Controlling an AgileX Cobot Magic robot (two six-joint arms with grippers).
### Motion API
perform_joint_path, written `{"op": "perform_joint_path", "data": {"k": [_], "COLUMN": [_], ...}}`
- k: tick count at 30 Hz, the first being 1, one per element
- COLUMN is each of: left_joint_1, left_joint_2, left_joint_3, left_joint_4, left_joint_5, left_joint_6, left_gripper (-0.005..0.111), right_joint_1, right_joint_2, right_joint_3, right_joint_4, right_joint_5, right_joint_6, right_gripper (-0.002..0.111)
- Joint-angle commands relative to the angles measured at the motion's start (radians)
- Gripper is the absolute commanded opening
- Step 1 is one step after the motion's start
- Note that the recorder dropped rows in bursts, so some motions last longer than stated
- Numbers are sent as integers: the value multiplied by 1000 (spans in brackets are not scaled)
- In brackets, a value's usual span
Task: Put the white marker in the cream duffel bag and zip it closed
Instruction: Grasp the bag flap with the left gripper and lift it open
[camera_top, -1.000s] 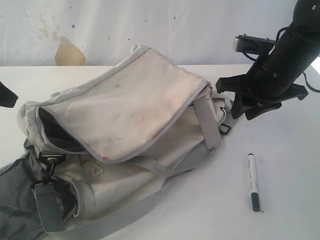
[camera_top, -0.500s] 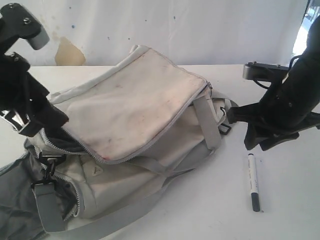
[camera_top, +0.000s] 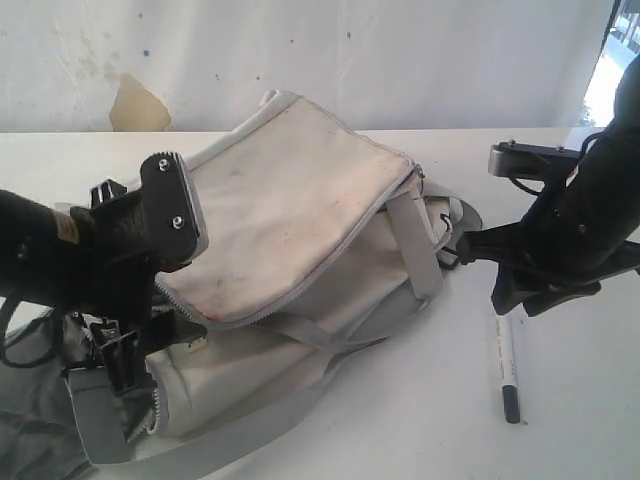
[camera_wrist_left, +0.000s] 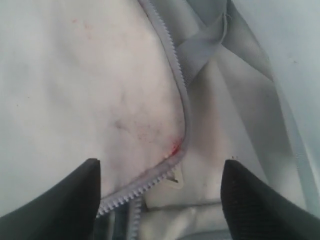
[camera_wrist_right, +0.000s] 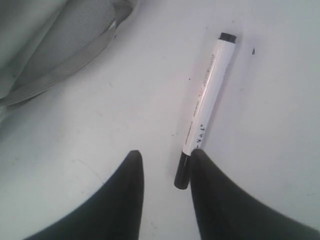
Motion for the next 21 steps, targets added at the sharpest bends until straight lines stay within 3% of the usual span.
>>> {"op": "perform_joint_path", "data": {"k": [1, 4, 9, 16, 20, 21], "left_joint_1": [-5, -15, -61, -63, -63, -63], "left_joint_2": [1, 2, 46, 119, 164, 166], "left_joint_3": [88, 149, 165, 163, 163, 163], "left_joint_4": [-6, -21, -28, -43, -43, -43], "left_joint_5": [-177, -277, -294, -390, -446, -446], "left_joint_6": [108, 110, 110, 58, 52, 49], "left_gripper": [74, 74, 74, 73, 48, 35], "right_joint_1": [-6, -6, -6, -6, -6, -6], "right_joint_2": [-14, -14, -14, -14, -14, -14], "right_joint_3": [4, 4, 4, 4, 4, 4], "right_joint_4": [-7, -5, -3, -3, -3, -3], "right_joint_5": [-29, -57, -74, -60, -57, -56], "right_joint_6": [0, 7, 11, 15, 27, 27], "right_gripper": [30, 30, 30, 30, 30, 30]}}
